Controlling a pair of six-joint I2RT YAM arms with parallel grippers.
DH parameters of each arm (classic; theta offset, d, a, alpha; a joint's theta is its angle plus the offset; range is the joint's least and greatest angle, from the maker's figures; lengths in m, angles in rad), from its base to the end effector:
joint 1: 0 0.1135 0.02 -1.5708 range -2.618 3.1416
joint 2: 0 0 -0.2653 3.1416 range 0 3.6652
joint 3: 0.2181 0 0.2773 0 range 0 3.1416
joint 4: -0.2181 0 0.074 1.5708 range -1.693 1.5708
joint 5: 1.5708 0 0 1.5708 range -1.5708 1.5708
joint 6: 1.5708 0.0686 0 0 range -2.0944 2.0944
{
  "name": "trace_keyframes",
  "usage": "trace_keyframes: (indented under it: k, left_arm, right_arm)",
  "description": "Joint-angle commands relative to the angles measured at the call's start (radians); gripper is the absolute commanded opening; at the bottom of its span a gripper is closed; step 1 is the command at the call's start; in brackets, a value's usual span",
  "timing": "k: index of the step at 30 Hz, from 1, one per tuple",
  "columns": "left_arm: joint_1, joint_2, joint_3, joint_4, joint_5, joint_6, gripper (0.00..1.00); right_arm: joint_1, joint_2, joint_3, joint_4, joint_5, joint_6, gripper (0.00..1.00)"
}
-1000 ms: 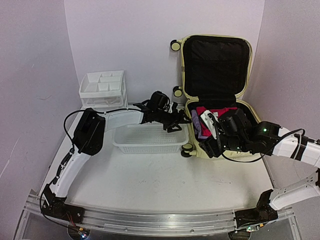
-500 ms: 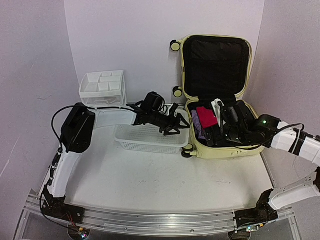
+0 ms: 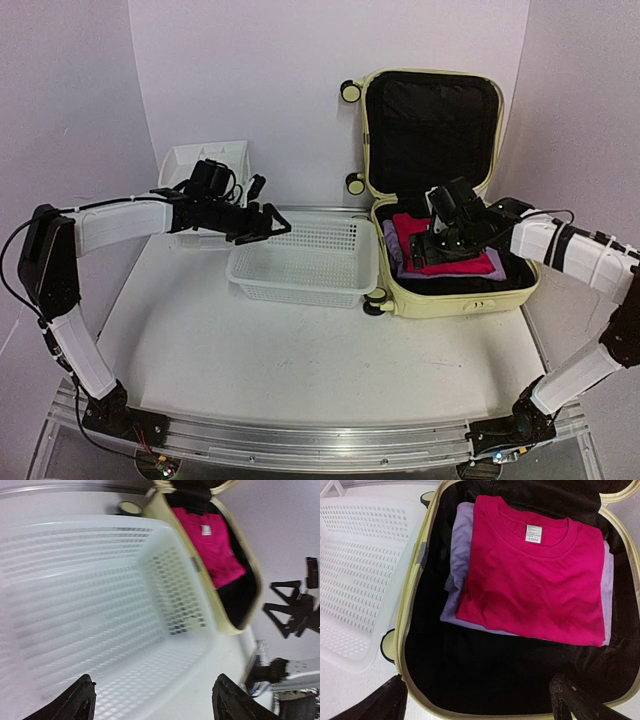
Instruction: Open, take out, and arrange the luggage
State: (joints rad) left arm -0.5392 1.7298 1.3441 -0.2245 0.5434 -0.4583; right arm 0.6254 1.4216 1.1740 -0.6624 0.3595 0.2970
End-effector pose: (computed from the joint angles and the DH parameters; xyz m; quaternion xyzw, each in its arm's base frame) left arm 0.3630 -0.2585 0.2531 0.1585 0.8486 -0.4219 0.2770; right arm 0.2919 0.1810 0.2586 -0.0949 0.9276 -0.0094 0.3611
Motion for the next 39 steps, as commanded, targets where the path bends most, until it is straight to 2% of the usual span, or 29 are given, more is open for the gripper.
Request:
trace_keyframes:
  k: [1, 5, 12, 16, 19, 24, 27, 34, 39]
  left_arm:
    - [-0.008, -0.055, 0.004, -0.298, -0.455, 0.209, 0.8]
    - [-0.006, -0.021, -0.002, -0.353, -0.596, 0.19, 0.81]
    - [-0.001, 0.043, -0.002, -0.331, -0.63, 0.076, 0.71]
    - [-0.002, 0.041, -0.039, -0.321, -0.616, 0.052, 0.67]
    - [-0.005, 0.015, -0.075, -0.322, -0.574, 0.029, 0.62]
    - [-0.021, -0.037, -0.123, -0.323, -0.484, -0.013, 0.58]
    - [-0.043, -0.069, -0.146, -0.324, -0.463, -0.04, 0.57]
    - [-0.067, -0.129, -0.169, -0.333, -0.447, -0.057, 0.56]
    - [-0.067, -0.177, -0.136, -0.359, -0.44, -0.013, 0.64]
  right_arm:
    - [-0.021, 0.063, 0.09, -0.014, -0.073, 0.021, 0.98]
    - [-0.031, 0.131, 0.147, -0.029, -0.09, 0.013, 0.98]
    - [-0.086, 0.225, 0.238, -0.104, -0.106, -0.004, 0.98]
    - [-0.12, 0.304, 0.319, -0.178, -0.065, -0.057, 0.98]
    - [-0.14, 0.389, 0.396, -0.241, -0.042, -0.091, 0.95]
    - [-0.142, 0.513, 0.502, -0.299, -0.029, -0.146, 0.84]
    - [-0.14, 0.561, 0.547, -0.318, -0.082, -0.186, 0.76]
    - [-0.123, 0.6, 0.544, -0.324, -0.074, -0.325, 0.71]
    - [-0.116, 0.599, 0.519, -0.324, -0.092, -0.407, 0.71]
